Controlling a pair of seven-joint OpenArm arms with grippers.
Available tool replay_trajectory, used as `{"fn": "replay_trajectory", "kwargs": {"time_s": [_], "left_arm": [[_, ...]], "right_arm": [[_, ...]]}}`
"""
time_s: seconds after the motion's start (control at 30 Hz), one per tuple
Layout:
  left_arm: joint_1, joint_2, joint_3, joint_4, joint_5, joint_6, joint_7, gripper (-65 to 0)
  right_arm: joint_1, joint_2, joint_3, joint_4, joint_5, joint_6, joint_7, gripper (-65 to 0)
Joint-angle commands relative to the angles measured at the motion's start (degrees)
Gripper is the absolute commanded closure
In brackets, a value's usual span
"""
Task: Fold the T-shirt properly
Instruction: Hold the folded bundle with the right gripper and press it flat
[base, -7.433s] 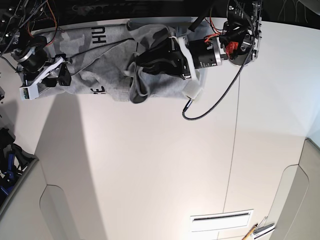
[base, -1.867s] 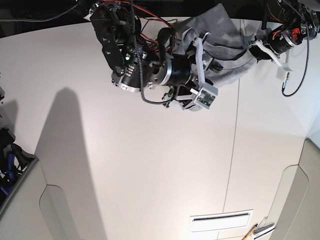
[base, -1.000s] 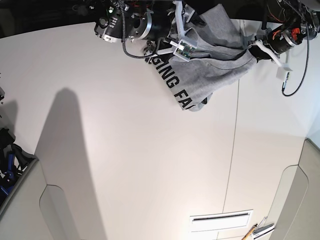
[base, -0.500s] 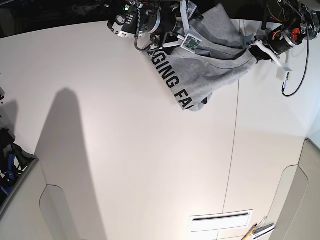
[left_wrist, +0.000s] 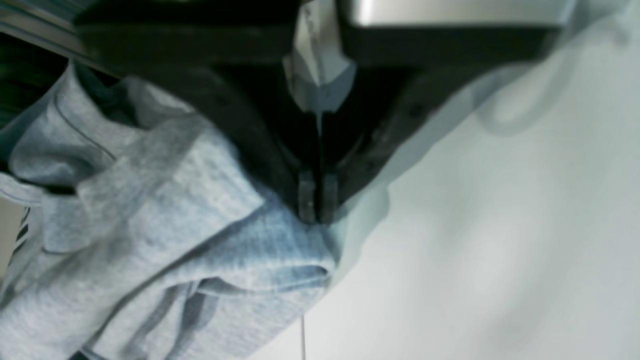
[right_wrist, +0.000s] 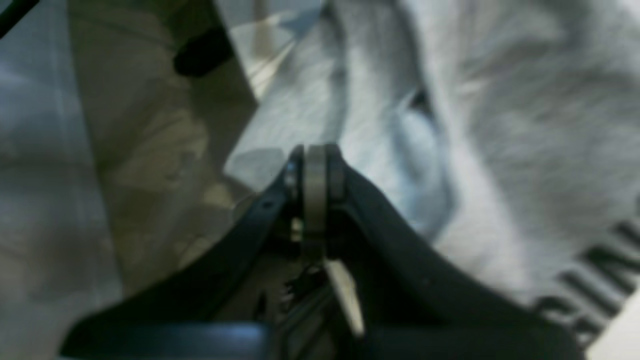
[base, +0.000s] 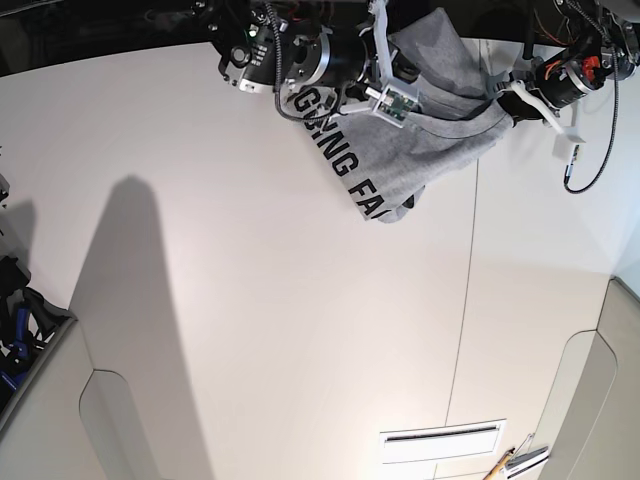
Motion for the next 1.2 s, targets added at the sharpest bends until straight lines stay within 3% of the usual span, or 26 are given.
{"fn": "replay_trajectory", "kwargs": {"time_s": [0.0,0.1,0.17,0.2,0.27,0.53,0.6,0.63,0.73,0.93,1.17], "left_arm": [[0.02,-0.68,-0.22,0.79,-1.14,-0.13,-0.87,0.0],[0.02,-0.68,-0.22,0.79,-1.14,-0.13,-0.83,0.0],[0.02,-0.68,-0.24,0.79,-1.16,-0.13,-0.85,0.0],[0.02,-0.68,-0.22,0.79,-1.16,-0.13,-0.85,0.0],[0.02,-0.68,-0.22,0.79,-1.14,-0.13,-0.85,0.0],[0.02,-0.68,-0.24,0.79,-1.16,-0.13,-0.85,0.0],[0.02,-0.68,-0.24,0.79,-1.18,-0.13,-0.85,0.0],[0.02,-0.68,-0.24,0.79,-1.18,-0.13,-0.85,0.0],[0.02,-0.68,-0.24,0.79,-1.18,-0.13,-0.85,0.0],[0.02,-0.68,-0.24,0.79,-1.38,-0.13,-0.87,0.0],[0.02,-0.66,-0.24,0.79,-1.57,-0.13,-0.87,0.0]], "right_arm": [[0.68,-0.46,-0.11,1.05,0.87,0.24,0.13,0.0],[1.01,-0.46,-0.11,1.05,0.81,0.22,-2.10,-1.0],[0.92,-0.44,-0.11,1.05,0.85,0.24,-2.69,-22.0],[0.68,-0.46,-0.11,1.05,0.85,0.24,-2.60,-29.1],[0.39,-0.44,-0.11,0.98,0.68,0.24,-2.60,-33.2],[0.44,-0.46,-0.11,-2.40,-2.75,0.24,0.50,-33.1],[0.57,-0.46,-0.11,-3.17,-2.75,0.24,0.61,-30.6],[0.55,-0.46,-0.11,-3.28,-2.78,0.24,0.59,-25.6],[0.57,-0.46,-0.11,-3.30,-2.80,0.22,0.59,0.0],[1.42,-0.48,-0.13,-3.26,-2.43,0.35,0.52,0.0],[1.81,-0.50,-2.80,-1.81,6.19,4.59,0.37,0.0]]}}
